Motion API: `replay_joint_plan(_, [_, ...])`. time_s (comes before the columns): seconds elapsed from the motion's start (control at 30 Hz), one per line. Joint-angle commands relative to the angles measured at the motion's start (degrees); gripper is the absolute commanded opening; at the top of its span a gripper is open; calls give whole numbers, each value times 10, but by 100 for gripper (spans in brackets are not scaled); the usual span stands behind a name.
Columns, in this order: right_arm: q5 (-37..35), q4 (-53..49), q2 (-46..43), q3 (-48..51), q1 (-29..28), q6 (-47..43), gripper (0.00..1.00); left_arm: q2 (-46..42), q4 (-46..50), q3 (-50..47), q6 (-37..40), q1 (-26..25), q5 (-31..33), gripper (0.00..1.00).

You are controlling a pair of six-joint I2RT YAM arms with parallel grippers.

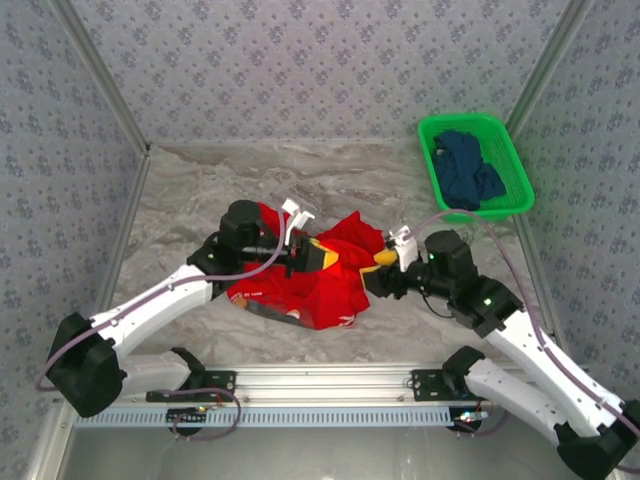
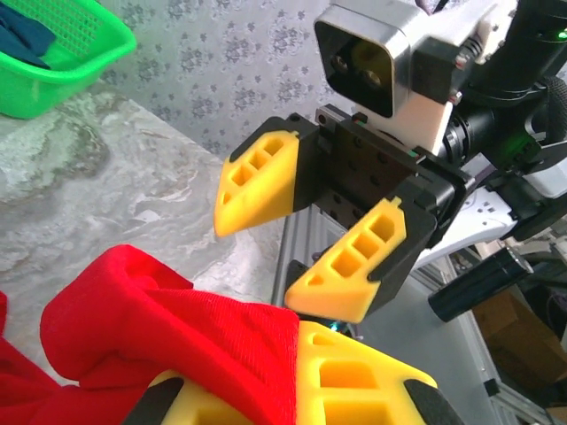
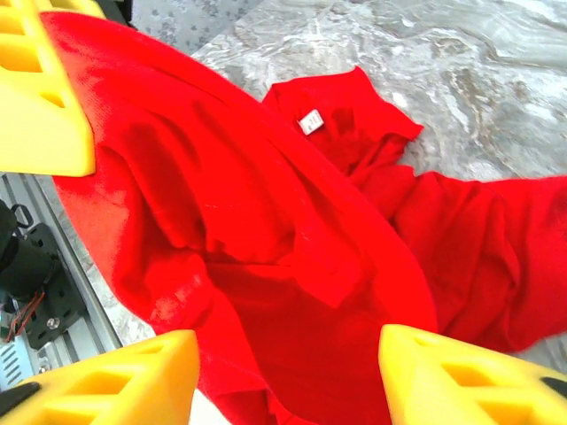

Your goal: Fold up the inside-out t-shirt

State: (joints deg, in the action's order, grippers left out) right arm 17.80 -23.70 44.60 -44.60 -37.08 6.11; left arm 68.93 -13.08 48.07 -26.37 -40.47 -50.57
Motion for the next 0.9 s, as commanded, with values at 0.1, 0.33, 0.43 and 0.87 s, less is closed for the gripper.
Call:
replay_joint_plan(0.1, [41, 113, 50, 10, -10, -38, 44, -15, -11, 4, 16, 4, -18, 0])
replay_joint_plan(0.33, [104, 154, 78, 17, -3, -26, 47, -16, -10, 4, 17, 3, -18, 0])
replay_joint_plan(0.43, [111, 157, 81, 20, -2, -27, 48, -17, -8, 4, 17, 4, -18, 0])
replay_joint_plan(0.87, [94, 142, 80, 12, 6, -31, 0, -23, 6, 1, 24, 5, -4, 0])
